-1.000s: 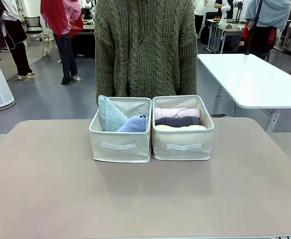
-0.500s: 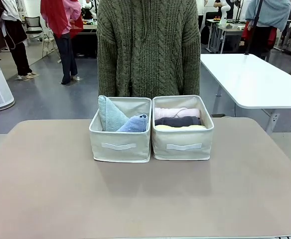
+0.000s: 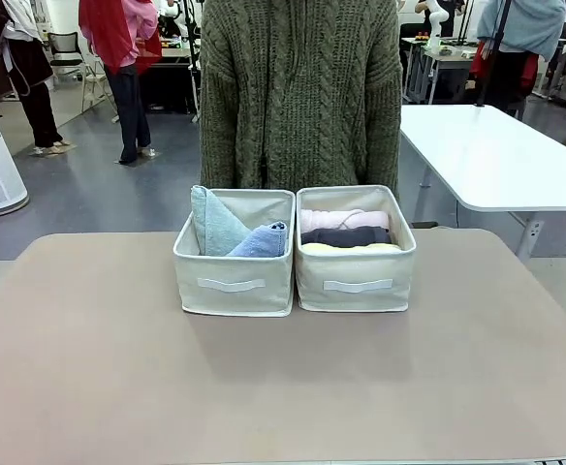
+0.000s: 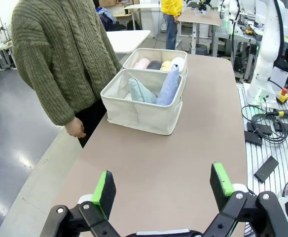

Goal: Sort the towels based on their folding style.
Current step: Pick up another triangle-folded towel from the table and place it in the left Fabric basket.

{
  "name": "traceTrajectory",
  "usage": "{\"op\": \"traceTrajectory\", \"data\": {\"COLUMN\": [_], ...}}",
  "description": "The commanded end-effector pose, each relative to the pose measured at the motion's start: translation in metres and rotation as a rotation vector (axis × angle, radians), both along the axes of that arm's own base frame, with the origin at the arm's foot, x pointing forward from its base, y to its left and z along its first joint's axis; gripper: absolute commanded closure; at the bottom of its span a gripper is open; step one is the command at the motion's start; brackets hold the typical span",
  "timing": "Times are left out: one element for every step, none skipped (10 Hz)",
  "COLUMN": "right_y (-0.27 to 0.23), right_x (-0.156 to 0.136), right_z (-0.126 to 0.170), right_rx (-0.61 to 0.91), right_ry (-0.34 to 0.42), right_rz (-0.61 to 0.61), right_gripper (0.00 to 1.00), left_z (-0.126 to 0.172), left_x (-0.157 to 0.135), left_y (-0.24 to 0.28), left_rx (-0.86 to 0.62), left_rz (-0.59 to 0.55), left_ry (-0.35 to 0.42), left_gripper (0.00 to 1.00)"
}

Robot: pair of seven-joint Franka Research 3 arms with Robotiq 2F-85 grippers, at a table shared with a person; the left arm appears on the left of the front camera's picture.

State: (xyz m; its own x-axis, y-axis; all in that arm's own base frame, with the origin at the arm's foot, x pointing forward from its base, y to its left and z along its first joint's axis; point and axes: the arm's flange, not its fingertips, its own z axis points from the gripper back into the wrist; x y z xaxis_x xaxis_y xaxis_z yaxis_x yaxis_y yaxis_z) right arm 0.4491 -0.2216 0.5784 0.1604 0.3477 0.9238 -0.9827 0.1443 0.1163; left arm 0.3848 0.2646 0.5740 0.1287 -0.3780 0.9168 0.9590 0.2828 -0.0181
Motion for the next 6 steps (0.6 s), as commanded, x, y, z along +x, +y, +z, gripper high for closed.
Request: {"op": "traceTrajectory", "data": {"right_y": [-0.0005,-0.0005,-0.0005,-0.0005,-0.0005,-0.0005], "right_x": [-0.0012,-0.0012,-0.0012,-0.0012,-0.0012,-0.0012], "right_z": [0.0012,0.0012,0.0012,0.0012,0.0012,0.0012], "right_rx": [0.002,0.002,0.002,0.002,0.002,0.002], "right_ry": [0.001,0.001,0.001,0.001,0.001,0.001], "right_rz": [0.008,0.008,0.008,0.008,0.008,0.008], "right_gripper": [0.00,0.00,0.00,0.00,0.00,0.00], "left_z": [0.0004,0.0004,0.0004,0.0004,0.0004,0.0004], "left_x": [-0.0028,-0.0028,-0.0028,-0.0028,-0.0028,-0.0028], "left_y": [0.0004,0.0004,0.0004,0.0004,0.0004,0.0004], "left_rx": [0.006,0.006,0.006,0.006,0.006,0.006], "left_rz": [-0.012,-0.012,-0.012,-0.012,-0.012,-0.012], "left_ry": [-0.008,-0.008,-0.008,-0.008,-0.008,-0.008], "left_gripper": [0.00,0.00,0.00,0.00,0.00,0.00]}}
